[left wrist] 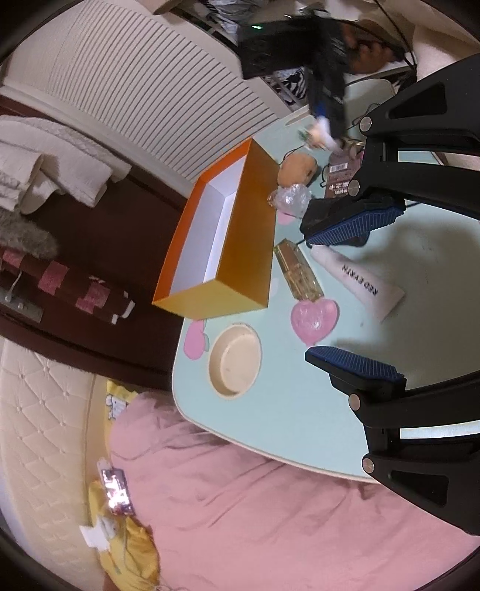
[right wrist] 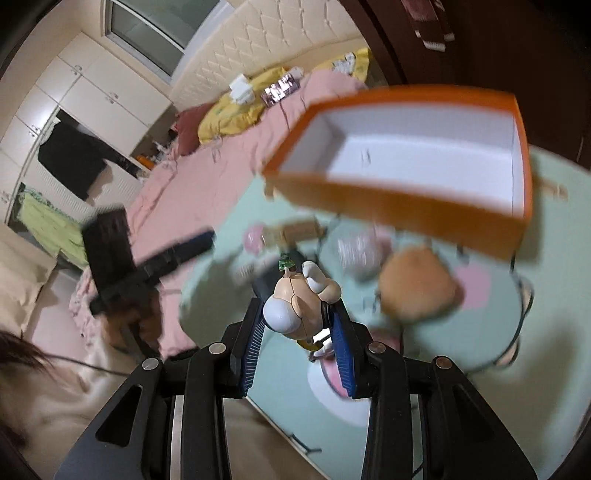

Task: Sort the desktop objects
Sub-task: 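Lift the duck keychain out and set it on the table with the right gripper, then reach the left gripper into the box and grasp the small metal cap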

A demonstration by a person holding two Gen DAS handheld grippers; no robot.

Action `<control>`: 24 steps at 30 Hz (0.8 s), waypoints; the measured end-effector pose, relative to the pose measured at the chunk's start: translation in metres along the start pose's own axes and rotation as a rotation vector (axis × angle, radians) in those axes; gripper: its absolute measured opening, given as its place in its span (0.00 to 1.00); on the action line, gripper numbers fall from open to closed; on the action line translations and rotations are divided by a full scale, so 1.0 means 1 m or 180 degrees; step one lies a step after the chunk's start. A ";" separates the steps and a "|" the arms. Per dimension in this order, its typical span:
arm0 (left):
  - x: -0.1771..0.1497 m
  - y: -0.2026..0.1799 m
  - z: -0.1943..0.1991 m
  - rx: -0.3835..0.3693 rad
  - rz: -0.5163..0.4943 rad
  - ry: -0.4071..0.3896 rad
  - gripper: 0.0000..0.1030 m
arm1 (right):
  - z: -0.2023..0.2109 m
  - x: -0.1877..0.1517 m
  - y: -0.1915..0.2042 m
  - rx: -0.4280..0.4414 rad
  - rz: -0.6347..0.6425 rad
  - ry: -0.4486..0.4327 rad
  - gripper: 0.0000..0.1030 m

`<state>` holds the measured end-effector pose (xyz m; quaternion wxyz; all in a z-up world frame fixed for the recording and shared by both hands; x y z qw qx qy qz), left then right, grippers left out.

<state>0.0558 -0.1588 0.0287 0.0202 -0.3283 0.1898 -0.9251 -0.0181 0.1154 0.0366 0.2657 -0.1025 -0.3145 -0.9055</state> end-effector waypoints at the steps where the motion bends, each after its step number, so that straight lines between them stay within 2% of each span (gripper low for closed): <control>1: 0.001 -0.003 0.000 0.0013 -0.0022 0.0001 0.55 | -0.006 -0.007 -0.001 -0.0110 0.0015 0.0021 0.36; 3: 0.002 -0.009 0.000 0.0008 -0.0064 0.0010 0.55 | -0.012 -0.015 -0.005 -0.0218 0.0027 -0.0012 0.36; 5: 0.003 -0.017 0.000 0.0012 -0.0118 0.0016 0.55 | -0.012 -0.021 -0.008 -0.0159 0.0007 -0.0121 0.36; 11: 0.006 -0.034 -0.001 0.0032 -0.0216 0.0021 0.55 | -0.006 -0.025 -0.013 -0.0284 0.0037 -0.0377 0.36; 14: 0.009 -0.040 -0.005 0.0016 -0.0218 0.0039 0.55 | 0.000 -0.034 -0.015 -0.0365 0.0047 -0.0614 0.38; 18: 0.016 -0.052 -0.009 0.0018 -0.0317 0.0059 0.55 | 0.007 -0.042 -0.021 -0.0264 -0.0051 -0.0929 0.49; 20: 0.023 -0.061 -0.012 0.0023 -0.0438 0.0073 0.55 | 0.014 -0.044 -0.018 -0.0247 -0.0084 -0.1158 0.61; 21: 0.029 -0.067 -0.013 0.0029 -0.0521 0.0081 0.55 | 0.019 -0.046 -0.016 -0.0251 -0.0079 -0.1299 0.71; 22: 0.036 -0.073 -0.014 0.0035 -0.0607 0.0086 0.55 | 0.024 -0.048 -0.013 -0.0261 -0.0054 -0.1452 0.75; 24: 0.054 -0.088 -0.018 0.0038 -0.0816 0.0109 0.55 | 0.032 -0.051 -0.008 -0.0296 0.0007 -0.1670 0.75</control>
Point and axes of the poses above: each gripper's, at about its wrist camera, not at the fingertips, and z roughly against the way its jaws point, y to its left, x to its top, the point moved 2 cm from there along -z, roughly the way its jaws point, and after that the axes turned 6 degrees about y, right-handed, at the moved point
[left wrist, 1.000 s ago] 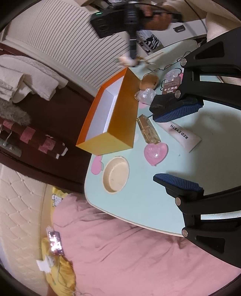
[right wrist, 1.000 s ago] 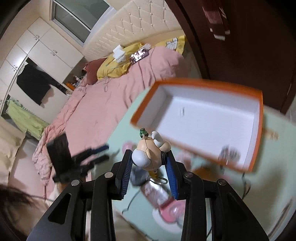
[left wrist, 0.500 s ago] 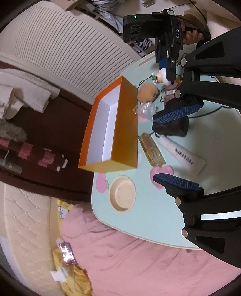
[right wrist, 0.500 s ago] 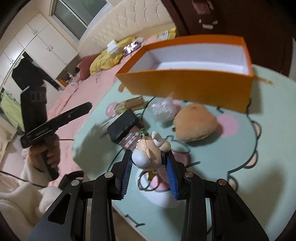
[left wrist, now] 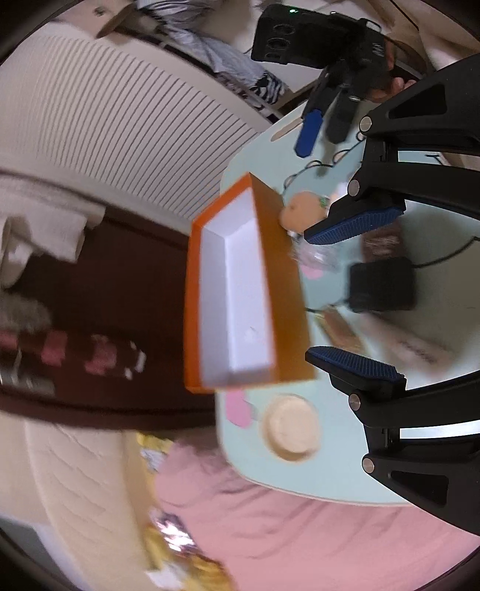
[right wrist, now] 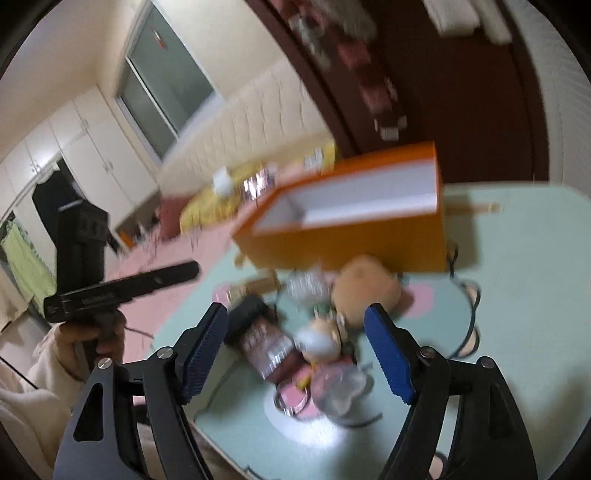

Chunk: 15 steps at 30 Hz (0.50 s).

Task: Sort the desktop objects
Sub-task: 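Reach the left gripper into the box and grasp the small metal cap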

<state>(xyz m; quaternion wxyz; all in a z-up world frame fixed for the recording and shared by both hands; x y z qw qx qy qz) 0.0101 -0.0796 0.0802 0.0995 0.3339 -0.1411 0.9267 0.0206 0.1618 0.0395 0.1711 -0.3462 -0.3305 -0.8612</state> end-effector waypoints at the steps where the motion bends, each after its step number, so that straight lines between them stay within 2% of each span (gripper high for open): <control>1: 0.012 -0.006 -0.002 -0.0006 -0.0108 0.0022 0.55 | 0.001 0.001 0.002 -0.0010 0.0024 -0.0028 0.75; 4: 0.052 -0.021 -0.017 -0.0131 -0.0329 0.0203 0.55 | 0.002 0.001 0.002 0.0039 0.0016 -0.0070 0.75; 5: 0.068 -0.027 -0.028 -0.0232 -0.0352 0.0356 0.55 | 0.003 0.000 0.000 0.0082 -0.0023 -0.0066 0.75; 8: 0.104 -0.038 -0.077 -0.0596 -0.0260 0.1065 0.55 | 0.004 -0.003 -0.010 0.0166 -0.0147 -0.0041 0.75; 13: 0.117 -0.056 -0.153 -0.0762 -0.0181 0.1947 0.55 | 0.006 -0.006 -0.024 0.0264 -0.0317 -0.0029 0.75; 15: 0.116 -0.061 -0.175 -0.0803 -0.0164 0.2173 0.54 | 0.008 -0.007 -0.028 0.0289 -0.0377 -0.0021 0.75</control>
Point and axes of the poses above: each gripper's, at about its wrist camera, not at the fingertips, and z roughly against the way its jaws point, y to its left, x to its top, the point moved 2 cm from there along -z, roughly the way its jaws point, and after that the axes turned 6 degrees about y, right-handed, at the moved point
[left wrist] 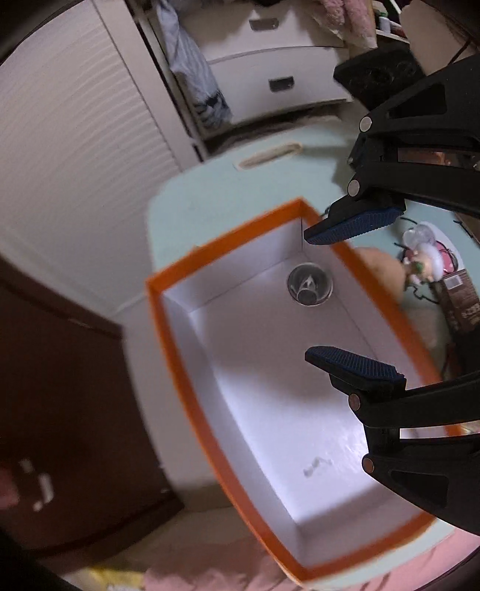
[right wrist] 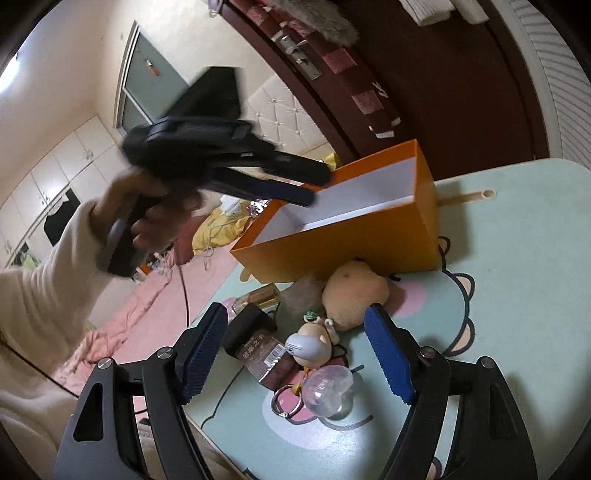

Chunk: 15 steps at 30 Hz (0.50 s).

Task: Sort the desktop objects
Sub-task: 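Reach the left gripper into the box and grasp the small metal cap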

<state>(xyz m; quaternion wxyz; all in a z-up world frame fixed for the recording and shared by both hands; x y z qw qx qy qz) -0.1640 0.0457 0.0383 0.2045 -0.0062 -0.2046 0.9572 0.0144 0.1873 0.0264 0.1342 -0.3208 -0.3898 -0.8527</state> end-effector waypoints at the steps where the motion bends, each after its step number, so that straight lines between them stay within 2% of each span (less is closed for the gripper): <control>1: 0.002 0.000 -0.008 -0.0027 0.0013 0.0070 0.54 | 0.001 0.000 -0.002 0.0008 -0.0028 0.0004 0.75; 5: 0.008 0.005 -0.034 0.0062 0.0050 0.0260 0.54 | 0.003 0.001 -0.006 0.0127 -0.0134 -0.0001 0.75; 7: 0.008 0.004 -0.041 -0.0037 0.0045 0.0326 0.54 | 0.002 0.002 -0.007 0.0168 -0.0162 0.0009 0.75; 10: 0.008 0.002 -0.043 -0.0026 -0.0059 0.0332 0.55 | 0.000 0.002 -0.009 0.0237 -0.0238 0.0041 0.75; 11: 0.009 0.004 -0.042 0.0024 -0.0063 0.0328 0.54 | 0.000 0.002 -0.010 0.0273 -0.0271 0.0054 0.75; 12: 0.009 0.007 -0.041 0.0074 -0.0066 0.0324 0.46 | -0.001 0.002 -0.011 0.0302 -0.0304 0.0062 0.75; 13: 0.010 0.010 -0.039 0.0160 -0.0080 0.0311 0.44 | 0.000 0.002 -0.013 0.0317 -0.0331 0.0062 0.75; 15: 0.012 0.017 -0.035 0.0468 -0.0138 0.0253 0.44 | 0.001 0.003 -0.014 0.0326 -0.0367 0.0056 0.75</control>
Point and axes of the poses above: each gripper's, at about its wrist camera, not at the fingertips, and z roughly against the way its jaws point, y to its left, x to its top, the point moved 2 cm from there along -z, roughly the way its jaws point, and after that the axes turned 6 degrees about y, right-handed, at the moved point
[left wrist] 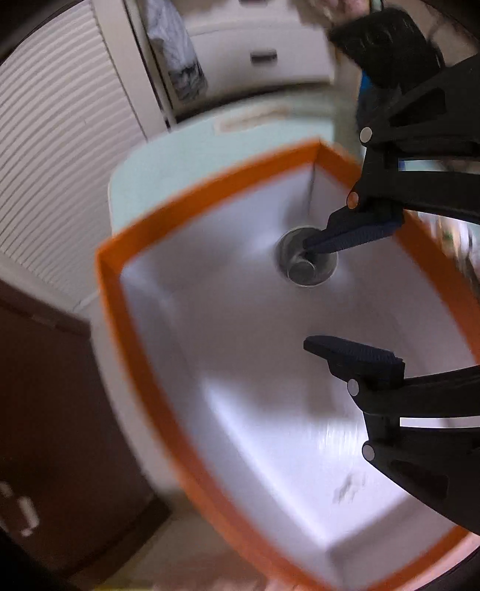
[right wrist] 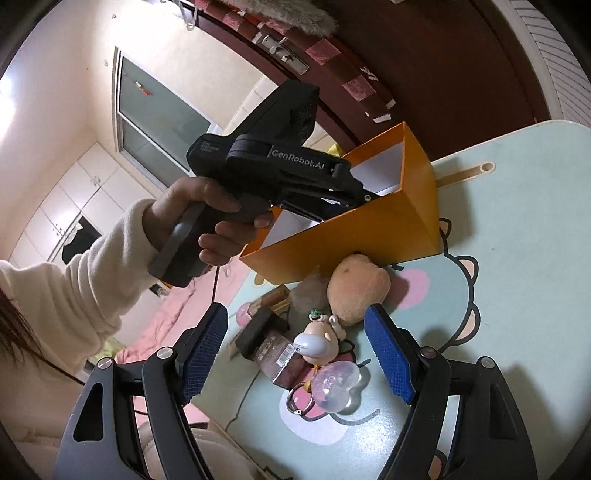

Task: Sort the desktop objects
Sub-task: 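Reach the left gripper into the box and grasp the small metal cap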

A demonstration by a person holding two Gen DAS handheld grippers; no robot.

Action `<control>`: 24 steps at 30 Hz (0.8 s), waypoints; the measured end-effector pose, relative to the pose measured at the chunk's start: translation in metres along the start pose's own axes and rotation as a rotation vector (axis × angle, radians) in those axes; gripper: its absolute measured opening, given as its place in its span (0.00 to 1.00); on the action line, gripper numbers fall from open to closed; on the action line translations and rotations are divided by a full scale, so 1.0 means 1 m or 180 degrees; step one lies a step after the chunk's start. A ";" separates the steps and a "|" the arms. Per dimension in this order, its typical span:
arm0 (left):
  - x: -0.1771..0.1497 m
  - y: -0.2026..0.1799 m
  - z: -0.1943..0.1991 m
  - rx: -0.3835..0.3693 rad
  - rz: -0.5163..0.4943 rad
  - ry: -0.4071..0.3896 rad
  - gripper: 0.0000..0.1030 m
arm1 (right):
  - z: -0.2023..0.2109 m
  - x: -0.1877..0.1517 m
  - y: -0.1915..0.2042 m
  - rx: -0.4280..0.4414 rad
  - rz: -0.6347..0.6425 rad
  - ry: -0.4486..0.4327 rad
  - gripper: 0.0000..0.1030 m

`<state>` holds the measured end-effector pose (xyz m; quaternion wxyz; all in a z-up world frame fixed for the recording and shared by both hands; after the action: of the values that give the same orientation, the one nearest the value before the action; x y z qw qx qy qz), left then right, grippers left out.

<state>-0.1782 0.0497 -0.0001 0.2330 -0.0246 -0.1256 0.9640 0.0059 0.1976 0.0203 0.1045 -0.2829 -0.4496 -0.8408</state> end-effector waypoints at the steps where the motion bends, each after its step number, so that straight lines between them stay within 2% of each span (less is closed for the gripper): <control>1: -0.001 0.006 0.002 0.0149 0.0002 -0.0025 0.44 | 0.001 0.000 -0.001 0.0002 -0.0016 -0.0003 0.75; 5: -0.006 0.018 0.018 0.0092 0.0077 -0.0211 0.44 | 0.002 0.000 -0.005 0.0056 -0.0093 -0.0004 0.75; 8: -0.007 0.011 0.029 0.0078 -0.0015 -0.0397 0.44 | 0.002 0.000 -0.007 0.0084 -0.0133 -0.0003 0.75; 16: 0.009 0.002 0.015 0.0202 -0.0159 -0.0474 0.44 | 0.002 0.002 -0.013 0.0158 -0.0240 0.0001 0.75; 21: 0.013 -0.011 0.009 0.0078 -0.0216 -0.0469 0.44 | 0.002 0.004 -0.015 0.0177 -0.0278 0.0017 0.75; 24: 0.013 -0.013 0.013 0.0071 -0.0190 -0.0623 0.44 | 0.002 0.004 -0.016 0.0198 -0.0302 0.0029 0.75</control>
<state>-0.1859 0.0637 0.0153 0.2486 0.0760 -0.1376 0.9558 -0.0038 0.2083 0.0126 0.0753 -0.2540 -0.4880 -0.8317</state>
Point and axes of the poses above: each gripper's, at about its wrist camera, not at the fingertips, and z roughly against the way its jaws point, y to its left, x to its top, the point moved 2 cm from there along -z, roughly the way its jaws point, and after that the axes turned 6 degrees about y, right-handed, at the moved point
